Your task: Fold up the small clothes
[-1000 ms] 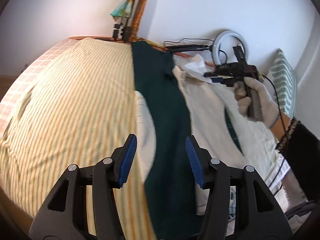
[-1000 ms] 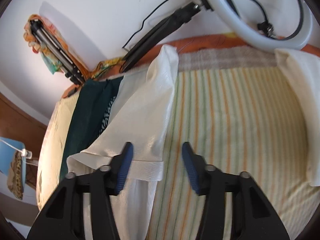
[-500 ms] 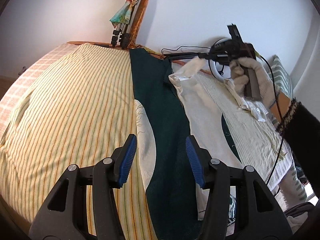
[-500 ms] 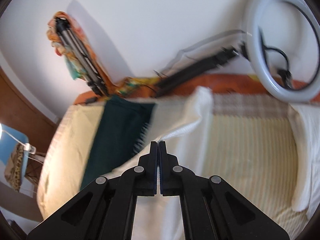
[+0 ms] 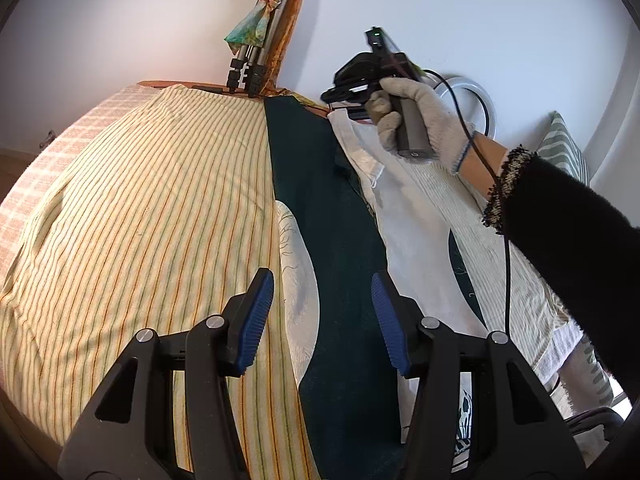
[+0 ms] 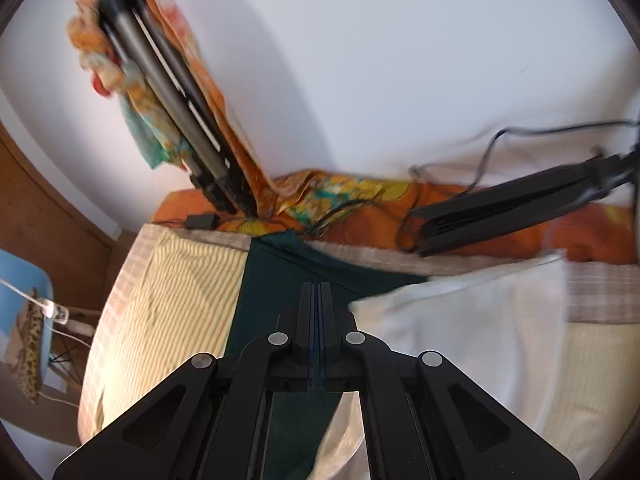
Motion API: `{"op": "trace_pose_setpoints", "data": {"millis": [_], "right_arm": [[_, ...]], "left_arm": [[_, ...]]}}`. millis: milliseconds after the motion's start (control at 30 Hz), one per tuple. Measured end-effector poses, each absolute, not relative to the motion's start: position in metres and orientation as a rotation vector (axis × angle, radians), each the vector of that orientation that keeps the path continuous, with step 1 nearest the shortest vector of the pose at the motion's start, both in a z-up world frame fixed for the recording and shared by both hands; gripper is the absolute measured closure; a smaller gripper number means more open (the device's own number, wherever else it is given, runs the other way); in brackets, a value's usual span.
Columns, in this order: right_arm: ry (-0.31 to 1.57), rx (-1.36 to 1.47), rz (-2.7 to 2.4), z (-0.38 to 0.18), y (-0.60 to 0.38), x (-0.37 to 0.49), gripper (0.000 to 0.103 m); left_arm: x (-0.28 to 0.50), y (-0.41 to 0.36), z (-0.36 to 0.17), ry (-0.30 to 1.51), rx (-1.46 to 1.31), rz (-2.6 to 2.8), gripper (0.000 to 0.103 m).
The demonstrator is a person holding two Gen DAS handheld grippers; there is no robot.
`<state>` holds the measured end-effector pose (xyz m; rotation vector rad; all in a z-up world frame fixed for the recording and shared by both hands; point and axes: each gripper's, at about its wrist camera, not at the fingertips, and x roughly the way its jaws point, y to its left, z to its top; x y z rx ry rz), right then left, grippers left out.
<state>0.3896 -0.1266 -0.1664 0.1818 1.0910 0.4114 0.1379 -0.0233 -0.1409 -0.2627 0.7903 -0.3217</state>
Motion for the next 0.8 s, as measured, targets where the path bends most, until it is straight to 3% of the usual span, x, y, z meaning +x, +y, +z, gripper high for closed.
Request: {"op": "trace_pose_setpoints", "data": {"millis": [133, 200, 367, 567, 800], "right_arm": [[1.057, 0.140, 0.476, -0.152, -0.130, 0.377, 0.091], [1.015, 0.153, 0.488, -0.134, -0.151, 0.364, 0.077], [0.982, 0.143, 0.352, -0.110, -0.224, 0.331, 0.077], [1.080, 0.223, 0.248, -0.149, -0.289, 0.312, 0.077], [1.056, 0.115, 0.289, -0.166, -0.267, 0.309, 0.077]], "left_arm": [[0.137, -0.027, -0.142, 0.793, -0.248, -0.333, 0.051], [0.138, -0.029, -0.142, 0.801, -0.240, -0.338, 0.051], [0.135, -0.036, -0.142, 0.805, -0.235, -0.358, 0.051], [0.127, -0.062, -0.144, 0.842, -0.192, -0.438, 0.051], [0.121, -0.097, -0.155, 0.897, -0.076, -0.488, 0.051]]}}
